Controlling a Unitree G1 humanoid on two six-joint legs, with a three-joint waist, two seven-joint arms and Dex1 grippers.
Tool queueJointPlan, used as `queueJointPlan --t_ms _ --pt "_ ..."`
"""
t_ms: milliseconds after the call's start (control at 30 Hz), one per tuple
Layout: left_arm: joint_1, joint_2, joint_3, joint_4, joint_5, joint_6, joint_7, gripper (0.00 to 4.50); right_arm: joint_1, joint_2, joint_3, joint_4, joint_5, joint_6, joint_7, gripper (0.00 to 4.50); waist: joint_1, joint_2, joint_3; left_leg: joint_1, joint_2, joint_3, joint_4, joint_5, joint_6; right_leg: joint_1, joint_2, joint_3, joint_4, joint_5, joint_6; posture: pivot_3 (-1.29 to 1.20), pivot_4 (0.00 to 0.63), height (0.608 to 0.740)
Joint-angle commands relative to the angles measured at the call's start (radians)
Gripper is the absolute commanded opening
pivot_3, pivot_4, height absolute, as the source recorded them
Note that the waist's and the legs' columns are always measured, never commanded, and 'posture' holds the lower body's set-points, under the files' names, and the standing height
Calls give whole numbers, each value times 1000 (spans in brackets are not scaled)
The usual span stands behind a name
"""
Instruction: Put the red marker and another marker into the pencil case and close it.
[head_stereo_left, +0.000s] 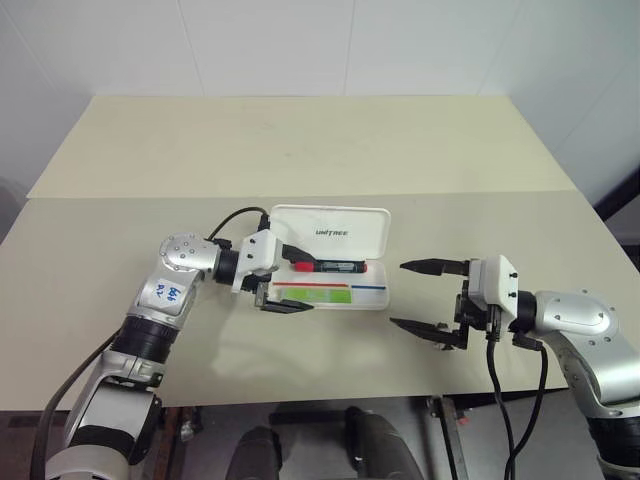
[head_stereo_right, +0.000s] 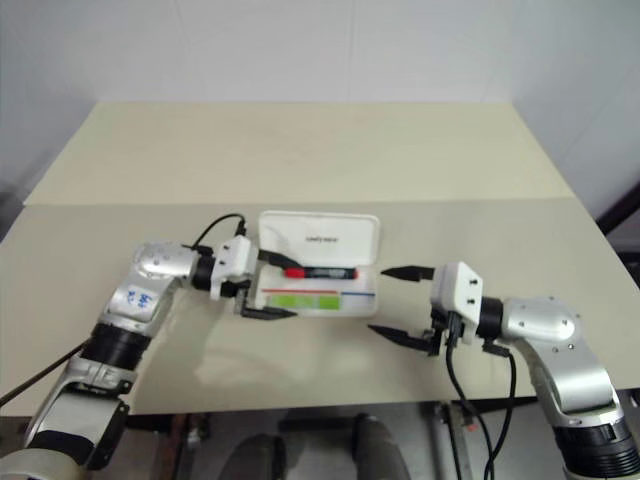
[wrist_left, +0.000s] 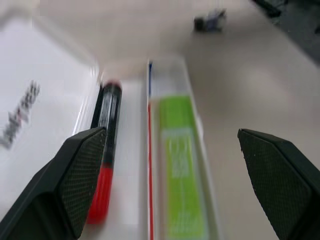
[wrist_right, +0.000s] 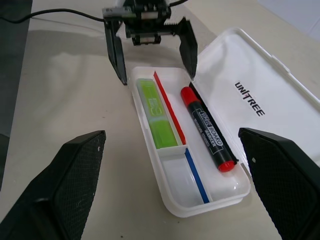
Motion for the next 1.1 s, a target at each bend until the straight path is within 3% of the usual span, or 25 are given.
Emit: queueJointPlan --t_ms 33,300,567,733,1100 --pt "37 25 40 -92 -56 25 -8 4485 8 6 -22 -21 42 34 -24 4500 -1 0 0 0 0 0 0 0 0 0 0 0 0 0 0 0 150 740" --pt "157 68 95 -243 -139 55 -8 4485 144 -60 -145 -80 97 149 -61 4500 2 0 0 0 0 -1 0 0 0 0 0 0 0 -1 -2 0 150 740" --pt "290 86 133 -349 -190 75 10 4485 393 -111 -302 -68 41 138 -62 4500 -1 0 0 4 0 -1 0 0 0 7 0 0 -5 -2 -3 0 150 740" --pt "301 86 123 -375 -189 85 27 4485 431 -114 -317 -84 -7 189 -136 4500 -5 -1 1 5 0 -1 3 0 0 8 0 0 -7 -2 -4 0 150 740" --pt "264 75 118 -345 -186 90 45 4485 484 122 -229 -274 5 410 -466 4500 -2 -1 1 4 -1 -4 1 0 0 8 0 0 -9 -3 -5 0 150 740"
